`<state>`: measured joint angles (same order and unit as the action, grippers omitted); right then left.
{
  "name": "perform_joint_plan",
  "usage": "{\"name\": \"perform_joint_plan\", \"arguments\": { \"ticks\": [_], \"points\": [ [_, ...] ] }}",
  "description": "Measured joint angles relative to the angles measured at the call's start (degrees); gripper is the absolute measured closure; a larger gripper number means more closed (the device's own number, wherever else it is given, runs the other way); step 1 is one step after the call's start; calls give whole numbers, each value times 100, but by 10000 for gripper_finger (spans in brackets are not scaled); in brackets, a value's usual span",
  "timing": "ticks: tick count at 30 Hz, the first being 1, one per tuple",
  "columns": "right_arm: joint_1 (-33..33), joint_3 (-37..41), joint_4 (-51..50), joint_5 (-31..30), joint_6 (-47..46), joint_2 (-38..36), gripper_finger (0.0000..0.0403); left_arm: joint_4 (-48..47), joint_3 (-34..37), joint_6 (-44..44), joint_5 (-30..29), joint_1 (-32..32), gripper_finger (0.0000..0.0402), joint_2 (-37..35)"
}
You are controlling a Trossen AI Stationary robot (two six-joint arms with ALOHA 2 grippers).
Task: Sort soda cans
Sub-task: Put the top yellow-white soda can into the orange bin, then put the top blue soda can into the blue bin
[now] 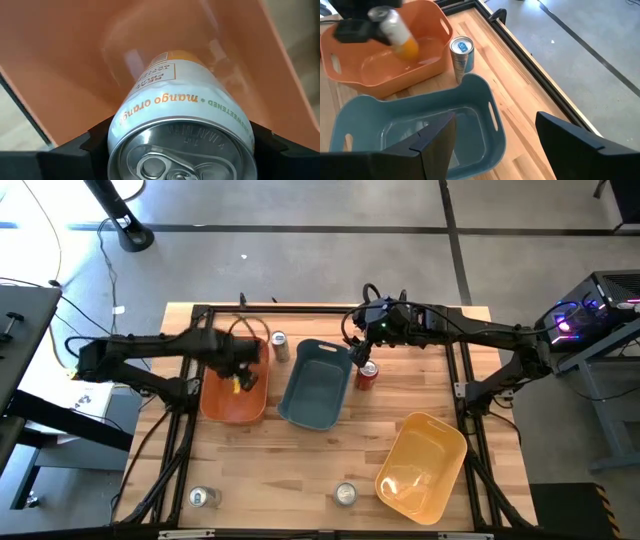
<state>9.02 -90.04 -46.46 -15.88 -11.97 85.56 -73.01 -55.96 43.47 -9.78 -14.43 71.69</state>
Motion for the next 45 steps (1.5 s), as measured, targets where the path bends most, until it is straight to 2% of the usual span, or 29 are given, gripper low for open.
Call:
{"name": "perform_joint_plan", "arguments": {
  "ticks": [7, 16, 21, 23, 29, 41, 45],
  "points": [
    [0, 0, 0, 0, -135, 0, 134, 216, 0, -1522, 208, -1118, 120, 427],
    [0, 0, 2, 0, -258, 0, 134, 291, -7, -2315, 204, -1554, 118, 1177],
    [0, 0, 2, 0, -302, 0, 134, 287, 4, -2560, 201, -1546, 30, 1302],
    [0, 0, 2, 0, -302, -1, 134, 293, -2, -2570, 201, -1543, 15, 1227],
    [0, 0, 9, 0, -302, 0, 134, 230, -86, -2571, 197, -1543, 18, 847],
    [11, 0, 55, 0, 9, 0, 134, 231, -872, -2556, 151, -1541, 16, 50],
    [11, 1, 170, 0, 9, -1, 134, 814, -1061, -2565, 211, -1540, 16, -45]
  ]
}}
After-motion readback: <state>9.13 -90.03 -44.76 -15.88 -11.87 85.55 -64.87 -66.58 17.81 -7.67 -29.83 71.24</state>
